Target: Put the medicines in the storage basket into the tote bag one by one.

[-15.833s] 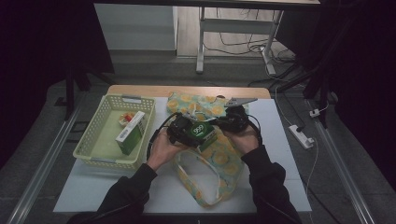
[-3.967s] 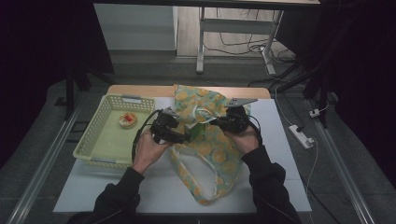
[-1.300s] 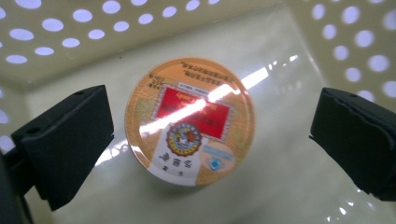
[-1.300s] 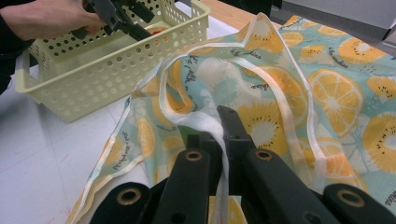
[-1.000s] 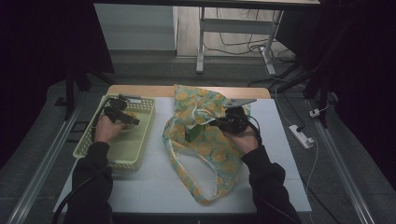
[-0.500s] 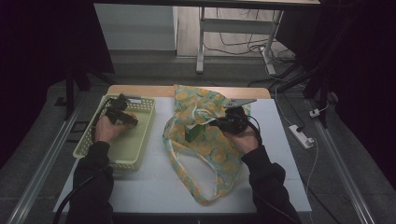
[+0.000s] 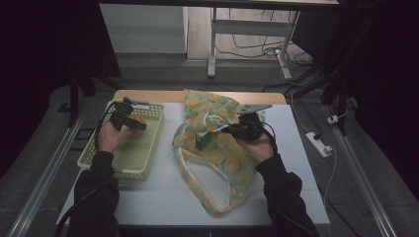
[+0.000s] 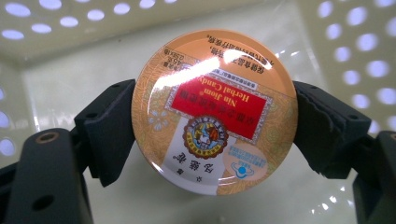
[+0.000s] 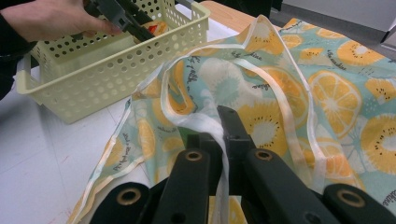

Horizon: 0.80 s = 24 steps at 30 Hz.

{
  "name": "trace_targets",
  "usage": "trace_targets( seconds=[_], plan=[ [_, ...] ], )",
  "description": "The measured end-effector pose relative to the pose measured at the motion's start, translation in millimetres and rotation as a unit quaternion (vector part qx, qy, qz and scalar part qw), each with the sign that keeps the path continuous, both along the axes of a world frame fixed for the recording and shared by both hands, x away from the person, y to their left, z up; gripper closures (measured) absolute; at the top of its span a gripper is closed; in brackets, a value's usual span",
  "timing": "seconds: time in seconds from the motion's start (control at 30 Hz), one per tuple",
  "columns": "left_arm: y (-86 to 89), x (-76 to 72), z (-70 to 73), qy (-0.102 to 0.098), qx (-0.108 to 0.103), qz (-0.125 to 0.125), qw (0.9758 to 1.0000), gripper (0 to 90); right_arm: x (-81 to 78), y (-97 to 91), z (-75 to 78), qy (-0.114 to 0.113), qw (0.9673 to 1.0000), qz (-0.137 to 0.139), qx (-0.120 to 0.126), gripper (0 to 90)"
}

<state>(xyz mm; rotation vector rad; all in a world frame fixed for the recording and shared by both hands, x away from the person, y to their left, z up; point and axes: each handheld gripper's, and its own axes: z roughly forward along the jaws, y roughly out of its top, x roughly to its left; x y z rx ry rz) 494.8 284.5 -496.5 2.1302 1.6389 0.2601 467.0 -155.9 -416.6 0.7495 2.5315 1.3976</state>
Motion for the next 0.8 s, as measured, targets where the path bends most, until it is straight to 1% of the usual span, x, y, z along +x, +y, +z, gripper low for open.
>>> trace_targets(
  seconds=[0.2,0.33,0.43,0.53,0.8],
  plan=[
    [-3.2,-11.2,12.8,-0.019,-0.005,-0.011,0.9997,20.3,0.0,-0.3,0.0,0.000,1.0000,0.000,0.000,89.2],
    [-5.6,-19.9,20.7,-0.034,-0.016,-0.016,0.9992,20.4,0.2,-0.4,0.1,0.000,1.0000,-0.001,0.000,89.1],
    [-8.2,-26.6,26.3,-0.046,-0.026,-0.023,0.9984,20.4,0.3,-0.8,0.1,0.000,1.0000,-0.002,0.000,89.2],
    [-11.6,-33.0,30.5,-0.056,-0.031,-0.030,0.9975,20.4,0.2,-0.1,-0.2,0.001,1.0000,-0.001,0.001,89.1],
    [-19.7,-48.9,39.2,-0.076,-0.045,-0.047,0.9950,20.4,-1.0,1.0,0.6,-0.001,1.0000,0.001,0.001,89.1]
  ],
)
